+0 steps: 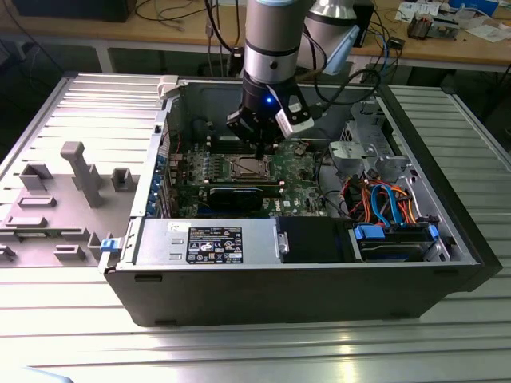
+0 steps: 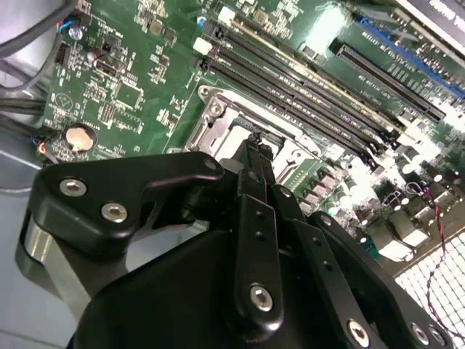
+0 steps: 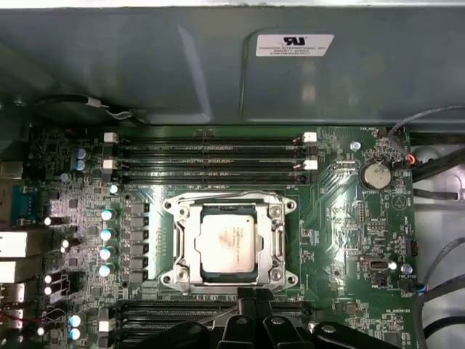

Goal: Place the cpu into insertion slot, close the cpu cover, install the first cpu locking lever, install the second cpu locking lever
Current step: 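Install the second cpu locking lever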

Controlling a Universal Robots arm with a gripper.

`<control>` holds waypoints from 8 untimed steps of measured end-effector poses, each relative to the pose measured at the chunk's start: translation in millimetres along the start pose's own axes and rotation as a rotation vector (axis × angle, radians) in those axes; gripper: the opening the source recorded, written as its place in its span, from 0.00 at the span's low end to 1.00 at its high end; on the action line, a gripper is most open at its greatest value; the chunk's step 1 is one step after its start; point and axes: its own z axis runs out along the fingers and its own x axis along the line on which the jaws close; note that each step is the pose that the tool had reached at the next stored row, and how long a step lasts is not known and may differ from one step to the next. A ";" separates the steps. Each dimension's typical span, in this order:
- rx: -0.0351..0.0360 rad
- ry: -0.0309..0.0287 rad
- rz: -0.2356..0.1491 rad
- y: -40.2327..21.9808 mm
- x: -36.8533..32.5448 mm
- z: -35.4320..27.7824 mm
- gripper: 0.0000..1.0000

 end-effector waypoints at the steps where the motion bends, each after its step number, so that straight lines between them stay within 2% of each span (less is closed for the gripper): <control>1: -0.0120 -0.0001 0.000 -1.7 0.0 -0.1 0.11; 2: -0.0185 0.0000 0.000 -3.8 0.1 -0.1 0.11; 5: -0.0195 0.0005 0.000 -11.3 0.2 0.0 0.11; 8: -0.0195 0.0005 0.000 -11.7 0.2 0.0 0.11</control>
